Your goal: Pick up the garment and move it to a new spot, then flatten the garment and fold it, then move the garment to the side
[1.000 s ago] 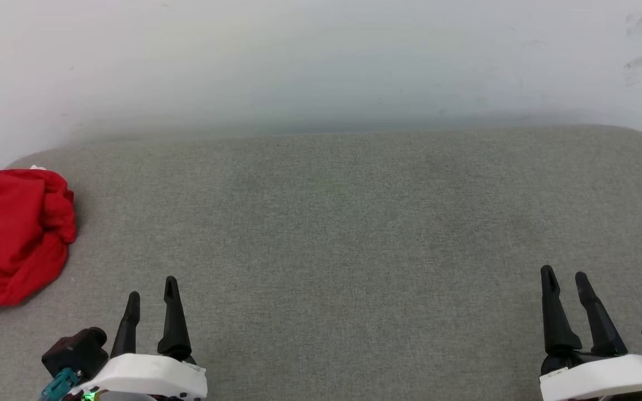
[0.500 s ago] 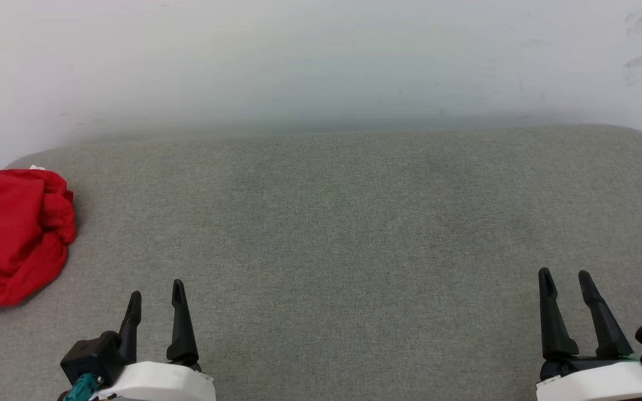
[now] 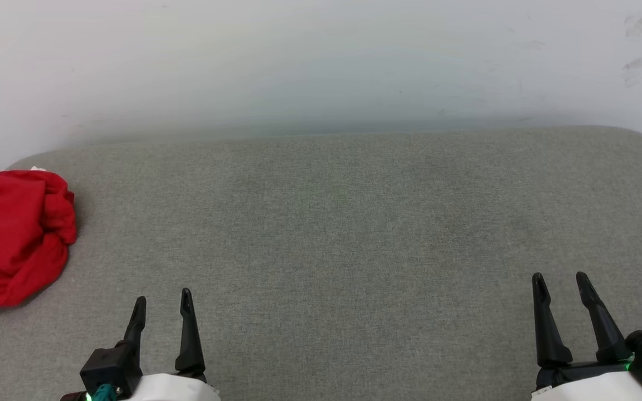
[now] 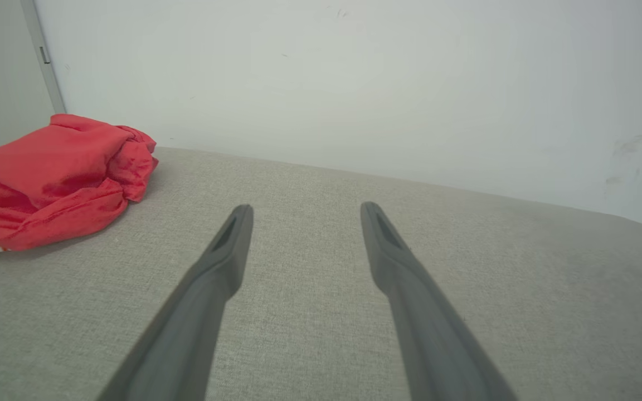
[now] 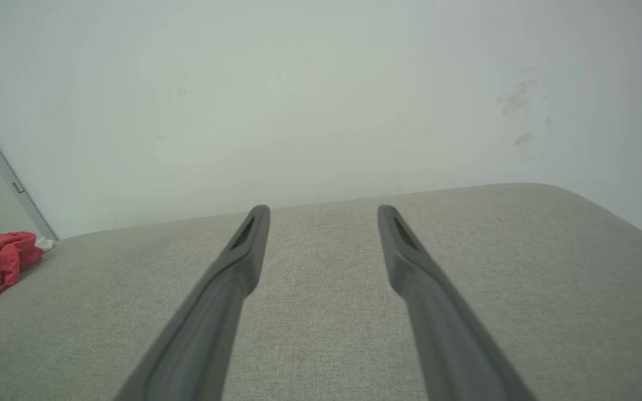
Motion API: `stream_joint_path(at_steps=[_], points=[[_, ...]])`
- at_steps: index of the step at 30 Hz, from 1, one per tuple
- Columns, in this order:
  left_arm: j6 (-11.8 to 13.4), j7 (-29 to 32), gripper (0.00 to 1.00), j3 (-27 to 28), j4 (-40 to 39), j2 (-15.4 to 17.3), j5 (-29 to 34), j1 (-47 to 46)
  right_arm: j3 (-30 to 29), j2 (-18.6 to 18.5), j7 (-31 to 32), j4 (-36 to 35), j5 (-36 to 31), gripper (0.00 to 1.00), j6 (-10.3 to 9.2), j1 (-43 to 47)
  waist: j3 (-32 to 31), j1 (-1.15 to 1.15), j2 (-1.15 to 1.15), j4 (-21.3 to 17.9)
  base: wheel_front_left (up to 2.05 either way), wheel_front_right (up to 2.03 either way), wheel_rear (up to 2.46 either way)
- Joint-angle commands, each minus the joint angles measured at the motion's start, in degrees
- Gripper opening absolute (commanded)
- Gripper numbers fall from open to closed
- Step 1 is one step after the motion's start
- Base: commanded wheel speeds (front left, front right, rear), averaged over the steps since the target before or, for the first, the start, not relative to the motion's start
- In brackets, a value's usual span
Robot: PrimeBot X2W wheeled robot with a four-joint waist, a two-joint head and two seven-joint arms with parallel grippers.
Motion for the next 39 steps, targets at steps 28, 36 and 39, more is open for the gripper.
stream_joint_path(at_steps=[28,36,39], points=[[-0.78,-2.84,1.0,0.21,0.23,0.12,7.08,2.85,0.2,-0.04,-2.82,-1.54,-5.19,1.0,-0.01,2.73,-0.47,0.0,0.0,-0.35,0.0,0.0,0.0],[-0.95,-2.84,1.0,0.54,0.5,0.12,6.44,2.74,0.46,-0.04,-2.81,-1.21,-3.82,1.0,-0.01,2.9,-0.34,0.0,0.0,-0.31,0.0,0.0,0.0],[-1.0,-2.84,1.0,0.64,0.56,0.12,6.41,2.73,0.45,-0.04,-2.81,-1.19,-3.58,1.0,-0.01,2.94,-0.29,0.0,0.0,-0.29,0.0,0.0,0.0]])
